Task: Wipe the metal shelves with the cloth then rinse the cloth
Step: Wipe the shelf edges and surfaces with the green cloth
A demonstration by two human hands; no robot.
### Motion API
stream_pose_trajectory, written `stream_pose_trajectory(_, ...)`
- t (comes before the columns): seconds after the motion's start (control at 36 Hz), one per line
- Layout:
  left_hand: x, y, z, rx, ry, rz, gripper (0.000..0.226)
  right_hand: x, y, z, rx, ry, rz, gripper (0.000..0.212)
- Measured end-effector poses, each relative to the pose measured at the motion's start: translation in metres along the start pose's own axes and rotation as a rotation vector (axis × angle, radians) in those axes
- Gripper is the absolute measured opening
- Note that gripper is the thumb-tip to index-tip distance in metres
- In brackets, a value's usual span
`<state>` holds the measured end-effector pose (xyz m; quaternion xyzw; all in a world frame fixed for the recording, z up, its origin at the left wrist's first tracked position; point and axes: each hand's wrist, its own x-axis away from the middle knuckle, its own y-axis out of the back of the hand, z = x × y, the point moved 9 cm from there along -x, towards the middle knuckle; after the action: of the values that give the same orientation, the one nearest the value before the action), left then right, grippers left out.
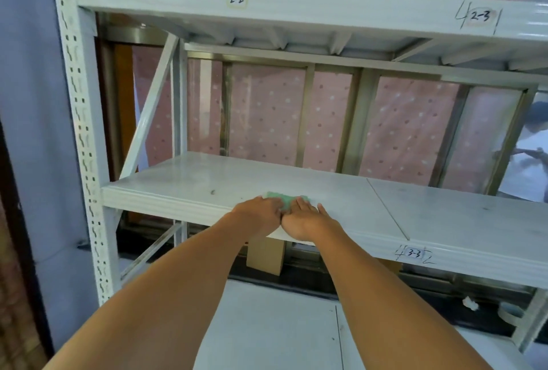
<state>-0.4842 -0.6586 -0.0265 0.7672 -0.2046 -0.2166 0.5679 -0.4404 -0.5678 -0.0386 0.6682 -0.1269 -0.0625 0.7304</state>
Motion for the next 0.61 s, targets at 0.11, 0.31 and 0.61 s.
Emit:
stream_pose_trajectory(0.11, -0.004, 0.006, 0.026, 0.016, 0.007, -0.005, 0.042, -0.016, 0.0, 0.023, -0.006, 0.001, 0.01, 0.065)
stream_pose_trajectory(0.31, -0.011, 0.015, 0.07, 0.002, 0.033, 0.015, 0.043, -0.042, -0.001, 0.06, -0.001, -0.019, 0.048, 0.068)
stream_pose_trajectory(0.61, -0.015, 0.033, 0.139, 0.013, 0.112, 0.025, 0.045, -0.071, -0.002, 0.127, 0.028, 0.048, 0.072, 0.073)
